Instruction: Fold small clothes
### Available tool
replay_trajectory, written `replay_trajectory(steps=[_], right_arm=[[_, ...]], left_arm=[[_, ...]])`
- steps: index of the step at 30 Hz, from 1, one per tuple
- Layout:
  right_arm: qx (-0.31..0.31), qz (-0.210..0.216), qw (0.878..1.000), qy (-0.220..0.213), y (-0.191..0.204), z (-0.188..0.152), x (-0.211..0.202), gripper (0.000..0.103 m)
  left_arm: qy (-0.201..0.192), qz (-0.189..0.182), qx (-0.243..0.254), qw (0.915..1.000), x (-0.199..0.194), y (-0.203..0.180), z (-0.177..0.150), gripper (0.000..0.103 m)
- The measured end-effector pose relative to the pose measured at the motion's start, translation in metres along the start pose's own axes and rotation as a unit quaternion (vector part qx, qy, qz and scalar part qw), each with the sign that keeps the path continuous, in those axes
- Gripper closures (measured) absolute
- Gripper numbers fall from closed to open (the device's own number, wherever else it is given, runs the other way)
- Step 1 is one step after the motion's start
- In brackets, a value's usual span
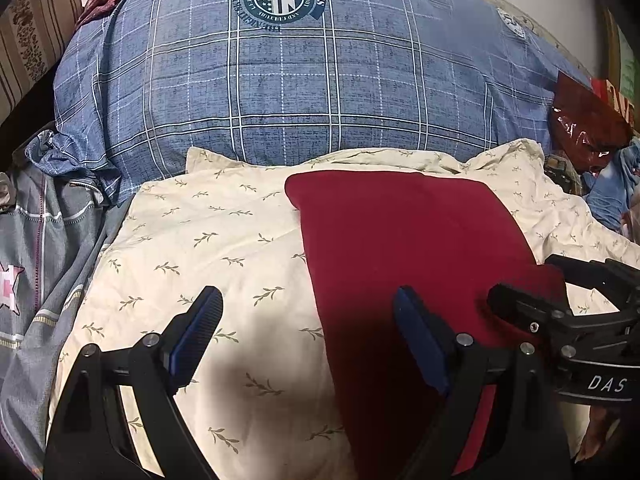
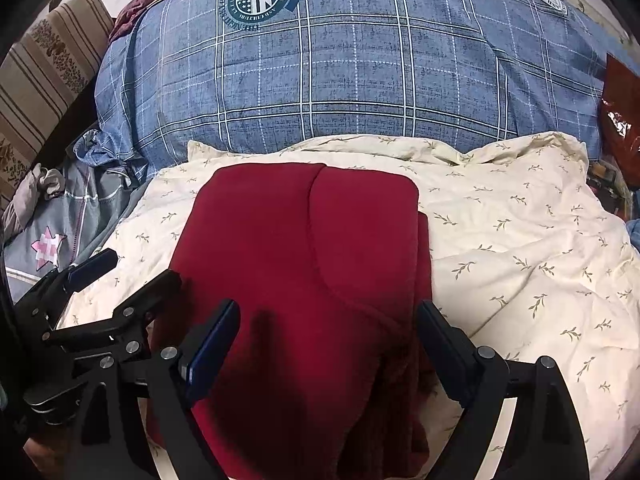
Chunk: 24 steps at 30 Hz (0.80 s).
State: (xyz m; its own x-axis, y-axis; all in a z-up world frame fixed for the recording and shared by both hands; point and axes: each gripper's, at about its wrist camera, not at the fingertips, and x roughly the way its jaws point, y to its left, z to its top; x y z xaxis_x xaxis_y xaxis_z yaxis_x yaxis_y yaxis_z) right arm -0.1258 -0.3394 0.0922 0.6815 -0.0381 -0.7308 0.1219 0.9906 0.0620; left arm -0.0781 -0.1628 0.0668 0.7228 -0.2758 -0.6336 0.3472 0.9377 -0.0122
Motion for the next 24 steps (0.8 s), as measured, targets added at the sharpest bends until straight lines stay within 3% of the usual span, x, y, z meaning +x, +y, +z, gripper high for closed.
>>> replay_trajectory(steps=[24], right_arm=[[0.013,0.011,1.000,-0.008,-0.013,0.004,-0.003,0.013]], left_arm=[[-0.001,-0.001,-0.008,1.0000,0.001,0.011,0.002,0.015]])
